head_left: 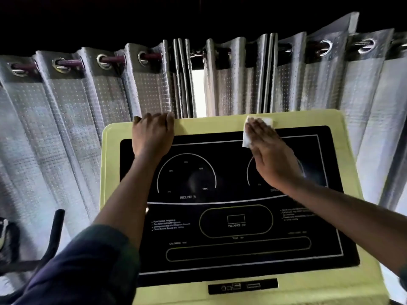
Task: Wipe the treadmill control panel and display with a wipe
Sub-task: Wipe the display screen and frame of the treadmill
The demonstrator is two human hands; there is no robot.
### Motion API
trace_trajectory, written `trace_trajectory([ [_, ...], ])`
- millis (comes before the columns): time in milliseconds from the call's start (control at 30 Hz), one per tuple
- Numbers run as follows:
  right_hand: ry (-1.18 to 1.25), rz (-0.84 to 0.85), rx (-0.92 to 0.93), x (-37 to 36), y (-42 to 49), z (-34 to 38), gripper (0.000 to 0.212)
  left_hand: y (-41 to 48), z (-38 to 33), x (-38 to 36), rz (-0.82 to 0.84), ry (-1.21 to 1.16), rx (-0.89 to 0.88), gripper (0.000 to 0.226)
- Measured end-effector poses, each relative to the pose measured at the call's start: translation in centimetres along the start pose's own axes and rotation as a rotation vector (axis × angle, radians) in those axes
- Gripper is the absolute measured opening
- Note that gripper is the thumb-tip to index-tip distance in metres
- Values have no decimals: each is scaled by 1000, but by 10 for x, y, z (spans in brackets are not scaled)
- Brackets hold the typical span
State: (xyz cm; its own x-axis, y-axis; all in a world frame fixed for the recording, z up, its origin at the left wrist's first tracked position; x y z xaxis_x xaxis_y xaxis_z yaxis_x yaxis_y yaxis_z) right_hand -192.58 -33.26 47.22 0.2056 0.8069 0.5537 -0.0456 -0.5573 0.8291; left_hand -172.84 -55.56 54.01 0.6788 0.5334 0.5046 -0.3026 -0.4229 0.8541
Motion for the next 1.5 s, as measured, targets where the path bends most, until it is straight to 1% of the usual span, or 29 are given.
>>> trace_trajectory([
  [33,12,33,63,-5,-8,7,52,0,1,0,-5,-2,2,50],
  [133,14,253,486,-16,-39,11,52,-1,0,-2,-24,1,15,51],
  [167,-1,242,517,-10,-33,3,53,-1,0,-3,-25,9,22,52],
  [200,-17,191,451,-5,-24,-8,53,-1,0,-3,-27,20,42,52],
  [267,-28,75,152,7,-9,-28,54,0,-6,-3,-20,31,118,51],
  [300,-32,45,55,9,-10,-31,54,2,-12,-2,-20,31,166,51],
  [333,-24,53,56,8,-17,-27,54,3,-21,-2,-18,26,200,50],
  [367,-5,93,143,2,-29,-20,55,5,-32,-2,-8,10,199,49],
  [433,14,212,423,0,-49,-16,54,7,-61,-5,42,-64,110,48],
  [467,7,200,479,7,-47,-25,53,7,-77,-7,73,-96,65,48],
  [500,-6,149,442,13,-40,-36,53,6,-89,-10,89,-101,46,50],
  [600,44,11,27,24,-22,-60,55,3,-102,-15,27,-29,81,52],
  [633,69,17,31,22,-29,-58,54,1,-103,-16,-3,-12,88,51],
  [733,49,200,421,13,-68,-52,53,0,-104,-20,-23,13,84,53],
  [767,36,193,471,19,-67,-61,53,0,-103,-21,-16,19,85,55],
  [800,15,146,421,24,-62,-72,53,-1,-103,-21,-12,18,86,56],
  [900,8,-33,-12,34,-45,-91,52,0,-101,-19,-28,30,86,54],
  [933,11,-29,-14,32,-50,-88,53,0,-102,-19,-26,36,87,55],
  [967,13,10,77,26,-60,-83,54,1,-102,-19,-23,39,87,55],
  [1033,-6,142,349,23,-79,-82,55,1,-102,-20,-28,38,91,54],
  [1067,-23,156,390,29,-78,-91,55,1,-103,-20,-29,38,91,53],
  [1100,-47,125,338,35,-72,-101,55,0,-103,-20,-26,41,95,53],
  [1167,-26,-9,49,47,-58,-117,53,0,-103,-20,-25,33,111,51],
  [1200,-8,-51,-46,47,-58,-117,52,1,-104,-19,-24,21,122,50],
  [1233,-9,-48,-41,44,-65,-112,52,1,-105,-18,-19,10,135,49],
  [1333,-42,98,253,32,-100,-100,52,1,-108,-19,-14,0,172,48],
  [1367,-52,113,295,37,-101,-107,52,1,-109,-19,-16,0,176,49],
  [1400,-69,99,264,41,-95,-116,53,1,-109,-19,-21,2,175,49],
  [1500,-53,-23,-35,52,-72,-136,53,1,-109,-19,-24,5,171,49],
])
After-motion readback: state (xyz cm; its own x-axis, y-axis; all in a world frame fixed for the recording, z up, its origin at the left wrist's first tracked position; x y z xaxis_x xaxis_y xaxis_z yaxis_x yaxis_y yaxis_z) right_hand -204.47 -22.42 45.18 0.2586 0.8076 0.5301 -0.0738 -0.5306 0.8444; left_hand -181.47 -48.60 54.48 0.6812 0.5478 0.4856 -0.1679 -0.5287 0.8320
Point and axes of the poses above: each hand's wrist, its own y-axis towards the middle knuckle, its own x-axis out of the back of the hand, z = x × y, the point moved 2 cm from there along y, towards the middle knuckle, and after that the axes turned 4 degrees about x, right-handed, at the moved point
